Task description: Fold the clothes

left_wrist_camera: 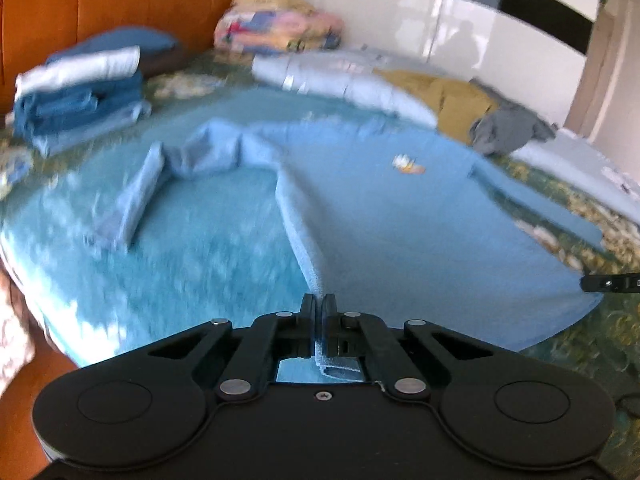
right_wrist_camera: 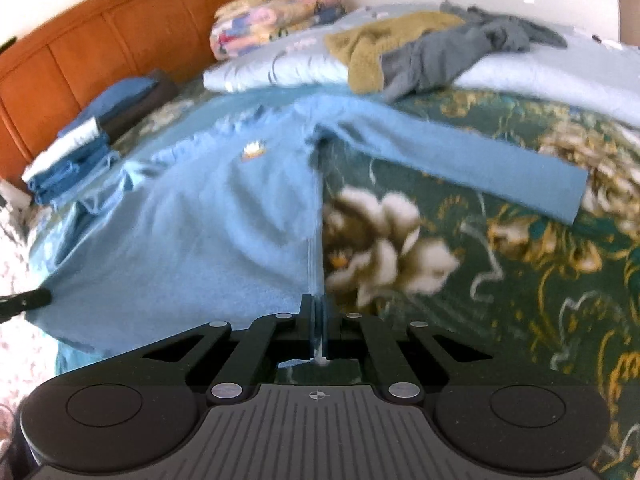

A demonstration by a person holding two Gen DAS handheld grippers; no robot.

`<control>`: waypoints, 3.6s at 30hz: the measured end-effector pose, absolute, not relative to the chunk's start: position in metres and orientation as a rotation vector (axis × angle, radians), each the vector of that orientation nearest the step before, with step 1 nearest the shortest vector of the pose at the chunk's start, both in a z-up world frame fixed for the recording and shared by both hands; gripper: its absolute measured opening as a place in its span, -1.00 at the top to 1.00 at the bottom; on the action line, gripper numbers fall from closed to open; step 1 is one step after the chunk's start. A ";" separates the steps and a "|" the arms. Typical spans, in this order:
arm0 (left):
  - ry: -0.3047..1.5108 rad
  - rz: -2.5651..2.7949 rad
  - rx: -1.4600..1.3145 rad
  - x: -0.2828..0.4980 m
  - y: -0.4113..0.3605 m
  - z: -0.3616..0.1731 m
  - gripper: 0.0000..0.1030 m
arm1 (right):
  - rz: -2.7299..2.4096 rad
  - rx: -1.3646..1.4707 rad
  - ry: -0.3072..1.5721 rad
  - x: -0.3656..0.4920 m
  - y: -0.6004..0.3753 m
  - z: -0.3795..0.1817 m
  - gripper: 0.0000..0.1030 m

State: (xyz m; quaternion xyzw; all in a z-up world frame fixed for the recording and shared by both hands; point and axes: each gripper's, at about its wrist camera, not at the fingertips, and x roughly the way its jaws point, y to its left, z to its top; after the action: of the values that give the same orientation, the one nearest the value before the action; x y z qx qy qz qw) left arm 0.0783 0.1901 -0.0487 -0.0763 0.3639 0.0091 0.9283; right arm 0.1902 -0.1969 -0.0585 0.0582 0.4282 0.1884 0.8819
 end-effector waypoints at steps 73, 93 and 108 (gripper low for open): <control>0.752 -0.257 0.384 0.478 0.204 -0.092 0.69 | 0.619 -0.522 0.829 0.570 0.001 -0.089 0.93; 0.619 -0.115 0.043 0.210 0.152 -0.051 0.13 | 0.201 0.227 0.817 0.292 -0.247 -0.065 0.65; 0.671 -0.177 0.033 0.146 0.093 -0.056 0.09 | -0.118 0.593 0.801 0.276 -0.345 -0.092 0.53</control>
State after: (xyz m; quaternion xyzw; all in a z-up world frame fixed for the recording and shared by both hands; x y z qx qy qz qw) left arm 0.1458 0.0932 -0.0564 0.0162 0.3288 -0.0865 0.9403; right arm 0.2764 -0.3451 -0.0920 0.2843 0.3839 -0.0566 0.8767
